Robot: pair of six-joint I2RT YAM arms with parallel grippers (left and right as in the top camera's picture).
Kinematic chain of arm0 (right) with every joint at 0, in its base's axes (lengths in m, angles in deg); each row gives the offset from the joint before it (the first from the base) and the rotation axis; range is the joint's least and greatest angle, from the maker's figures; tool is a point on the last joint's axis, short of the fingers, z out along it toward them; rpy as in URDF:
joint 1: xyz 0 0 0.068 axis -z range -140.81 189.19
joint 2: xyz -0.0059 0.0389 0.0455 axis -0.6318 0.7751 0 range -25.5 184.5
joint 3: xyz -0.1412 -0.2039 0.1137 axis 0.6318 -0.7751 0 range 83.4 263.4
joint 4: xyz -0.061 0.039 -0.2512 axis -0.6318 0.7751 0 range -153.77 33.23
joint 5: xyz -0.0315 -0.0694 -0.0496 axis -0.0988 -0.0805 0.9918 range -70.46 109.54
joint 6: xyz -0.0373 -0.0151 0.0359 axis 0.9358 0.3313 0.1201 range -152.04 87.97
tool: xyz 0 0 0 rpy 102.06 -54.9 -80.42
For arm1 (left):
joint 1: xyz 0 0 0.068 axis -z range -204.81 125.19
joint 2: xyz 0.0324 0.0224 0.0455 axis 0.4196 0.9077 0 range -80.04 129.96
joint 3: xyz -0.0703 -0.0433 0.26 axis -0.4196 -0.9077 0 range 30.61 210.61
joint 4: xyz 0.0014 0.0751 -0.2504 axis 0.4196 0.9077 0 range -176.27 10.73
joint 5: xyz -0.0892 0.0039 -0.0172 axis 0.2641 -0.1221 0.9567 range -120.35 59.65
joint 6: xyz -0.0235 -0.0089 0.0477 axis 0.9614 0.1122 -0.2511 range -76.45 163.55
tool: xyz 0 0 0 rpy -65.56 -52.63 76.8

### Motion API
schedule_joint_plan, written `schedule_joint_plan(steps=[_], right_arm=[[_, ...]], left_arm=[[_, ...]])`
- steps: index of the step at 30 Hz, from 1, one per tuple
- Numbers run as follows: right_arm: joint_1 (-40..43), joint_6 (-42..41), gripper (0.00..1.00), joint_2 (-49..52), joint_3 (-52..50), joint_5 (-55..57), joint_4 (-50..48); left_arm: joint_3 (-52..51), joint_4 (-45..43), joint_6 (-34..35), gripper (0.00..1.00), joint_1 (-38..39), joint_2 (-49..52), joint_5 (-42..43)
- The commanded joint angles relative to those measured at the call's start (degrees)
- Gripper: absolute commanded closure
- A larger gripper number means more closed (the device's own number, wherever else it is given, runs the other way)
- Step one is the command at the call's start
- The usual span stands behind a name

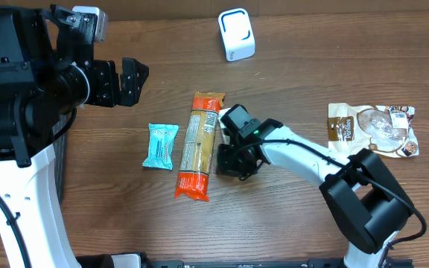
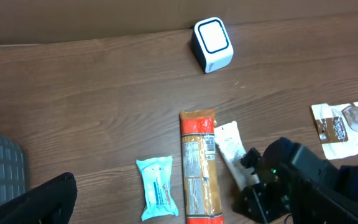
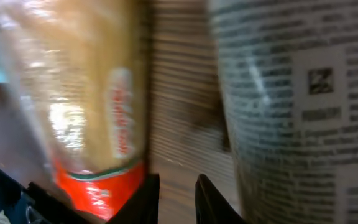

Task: Scan the item barcode
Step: 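Move the right gripper to the white tube and grasp it, then lift the white tube with the right gripper toward the scanner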

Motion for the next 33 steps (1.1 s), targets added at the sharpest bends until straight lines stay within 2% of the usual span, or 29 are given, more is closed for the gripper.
schedule_joint_plan(steps=[1,4,6,8,10,11,13,18,27,31,33], right_arm=[[5.73,2.8,0.79,-0.76,2.75,5.77,4.55],[10.43,3.26,0.77,-1.38,2.99,8.63,6.91],[14.12,3.23,0.71,-1.38,2.97,8.98,6.88],[17.51,3.21,0.61,-1.38,2.97,9.14,6.08],[20.24,3.19,0.48,-1.36,2.97,8.87,4.76],[21.46,3.19,0.39,-1.36,2.97,8.46,3.89],[23.17,3.02,0.28,-1.36,2.91,7.02,1.88],[24.3,1.29,0.12,-0.79,2.86,0.96,-4.79],[20.5,-1.99,0.11,5.77,2.86,-1.14,-10.03],[20.04,-1.99,0.24,8.96,2.86,-1.51,-10.23],[20.06,-1.99,0.37,9.53,2.86,-2.38,-10.78]], left_arm=[[0.44,-0.07,-0.92,0.0,0.11,0.17,-0.11],[0.44,-0.04,-0.92,0.0,0.11,0.17,-0.11],[0.44,-0.07,-0.92,0.0,0.11,0.17,-0.11],[0.44,-0.07,-0.92,0.01,0.11,0.17,-0.11],[0.44,-0.07,-0.92,0.0,0.11,0.17,-0.11],[0.44,-0.07,-0.92,0.0,0.11,0.17,-0.11],[0.44,-0.07,-0.9,0.0,0.11,0.17,-0.11],[0.44,-0.04,-0.92,0.0,0.11,0.17,-0.11],[0.44,-0.07,-0.92,0.0,0.11,0.17,-0.11],[0.44,-0.07,-0.92,0.0,0.11,0.17,-0.11],[0.44,-0.07,-0.92,0.0,0.11,0.17,-0.11]])
